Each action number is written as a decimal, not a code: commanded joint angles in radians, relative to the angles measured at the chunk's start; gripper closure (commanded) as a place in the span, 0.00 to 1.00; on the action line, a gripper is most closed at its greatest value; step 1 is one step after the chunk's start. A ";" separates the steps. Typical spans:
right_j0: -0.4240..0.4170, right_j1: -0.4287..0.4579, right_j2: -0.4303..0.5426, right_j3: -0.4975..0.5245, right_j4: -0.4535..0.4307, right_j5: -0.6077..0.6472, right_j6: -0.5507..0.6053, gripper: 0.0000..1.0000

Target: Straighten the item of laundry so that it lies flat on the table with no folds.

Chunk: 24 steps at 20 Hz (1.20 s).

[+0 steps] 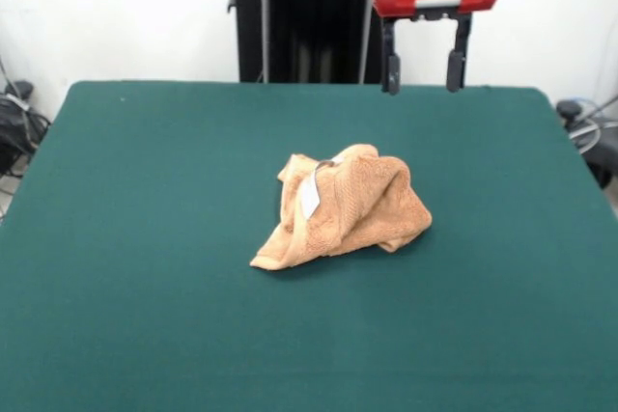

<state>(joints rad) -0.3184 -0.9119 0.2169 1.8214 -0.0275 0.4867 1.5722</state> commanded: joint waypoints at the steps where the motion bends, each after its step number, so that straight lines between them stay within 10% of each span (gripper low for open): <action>1: 0.001 0.023 0.067 0.068 -0.005 -0.038 0.093 0.00; 24: -0.071 0.054 0.142 0.108 0.016 -0.070 0.091 0.00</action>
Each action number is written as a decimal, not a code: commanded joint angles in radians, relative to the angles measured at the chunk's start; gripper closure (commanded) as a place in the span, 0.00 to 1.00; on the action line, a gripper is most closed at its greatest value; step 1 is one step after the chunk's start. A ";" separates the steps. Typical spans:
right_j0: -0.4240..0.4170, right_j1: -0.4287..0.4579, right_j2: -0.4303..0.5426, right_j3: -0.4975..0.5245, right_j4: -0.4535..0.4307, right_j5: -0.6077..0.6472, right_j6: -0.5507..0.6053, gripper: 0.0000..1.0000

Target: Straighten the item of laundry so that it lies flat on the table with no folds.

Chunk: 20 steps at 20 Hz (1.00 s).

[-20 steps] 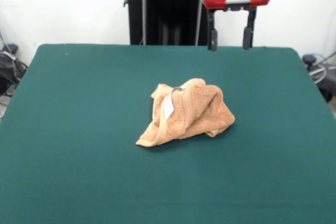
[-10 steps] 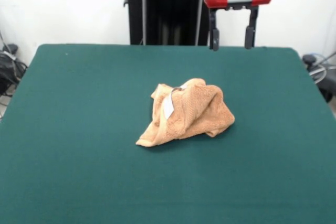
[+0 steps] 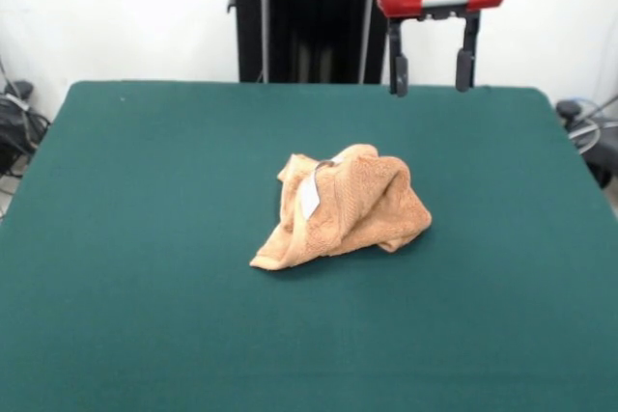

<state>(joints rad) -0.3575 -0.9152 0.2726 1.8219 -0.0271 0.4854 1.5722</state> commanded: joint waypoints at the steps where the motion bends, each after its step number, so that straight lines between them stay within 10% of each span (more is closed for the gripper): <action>1: -0.033 0.060 0.088 0.106 0.013 -0.068 0.091 0.00; 20: -0.058 0.092 0.113 0.098 -0.001 -0.100 0.088 0.00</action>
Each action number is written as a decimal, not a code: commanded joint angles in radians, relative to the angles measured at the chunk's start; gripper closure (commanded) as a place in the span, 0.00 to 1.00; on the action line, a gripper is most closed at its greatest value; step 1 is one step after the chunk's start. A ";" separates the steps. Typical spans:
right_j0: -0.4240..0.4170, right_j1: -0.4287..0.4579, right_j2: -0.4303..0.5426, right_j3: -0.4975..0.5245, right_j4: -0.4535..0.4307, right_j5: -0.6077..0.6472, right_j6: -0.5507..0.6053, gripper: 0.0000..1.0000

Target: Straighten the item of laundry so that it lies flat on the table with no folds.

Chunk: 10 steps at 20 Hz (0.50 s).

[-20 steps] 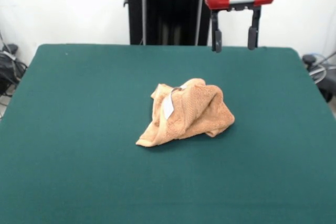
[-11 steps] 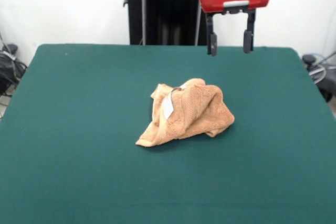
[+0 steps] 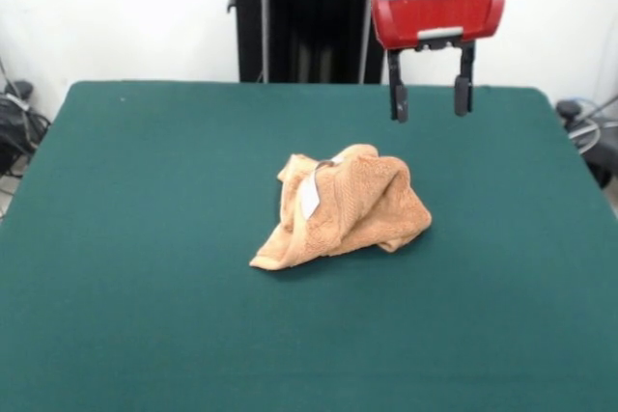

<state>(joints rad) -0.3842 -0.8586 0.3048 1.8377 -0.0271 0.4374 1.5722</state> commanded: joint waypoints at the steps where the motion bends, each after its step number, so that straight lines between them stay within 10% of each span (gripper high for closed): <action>1: -0.035 0.033 0.085 0.086 0.000 -0.053 0.087 0.00; 10: 0.043 -0.030 0.010 0.051 -0.046 -0.014 0.113 0.00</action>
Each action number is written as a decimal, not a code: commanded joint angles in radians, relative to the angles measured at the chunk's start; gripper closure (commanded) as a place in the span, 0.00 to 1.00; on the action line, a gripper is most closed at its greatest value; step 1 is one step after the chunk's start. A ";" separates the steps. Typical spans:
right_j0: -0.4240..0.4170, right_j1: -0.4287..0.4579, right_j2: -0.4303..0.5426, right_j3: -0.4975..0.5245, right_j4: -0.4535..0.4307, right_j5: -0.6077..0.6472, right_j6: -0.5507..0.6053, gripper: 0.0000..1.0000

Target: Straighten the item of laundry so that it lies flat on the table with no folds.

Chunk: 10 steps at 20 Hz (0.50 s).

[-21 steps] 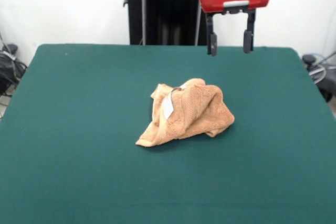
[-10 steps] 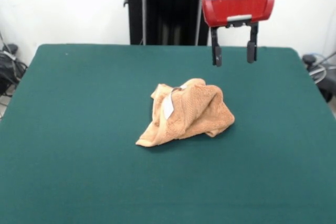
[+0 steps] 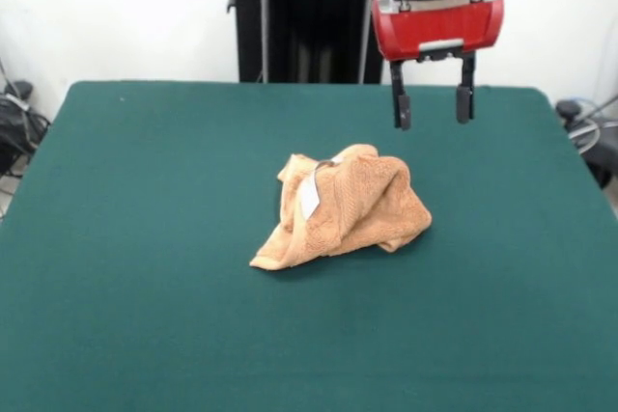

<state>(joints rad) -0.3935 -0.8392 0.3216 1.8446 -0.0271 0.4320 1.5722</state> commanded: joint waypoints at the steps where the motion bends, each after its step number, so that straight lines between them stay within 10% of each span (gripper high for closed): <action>1: 0.072 -0.065 -0.026 0.032 -0.045 0.028 0.122 0.00; 10: 0.126 -0.089 -0.063 -0.126 -0.015 0.333 0.134 0.00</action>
<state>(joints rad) -0.2981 -0.8962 0.3053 1.7826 -0.0273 0.5855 1.5722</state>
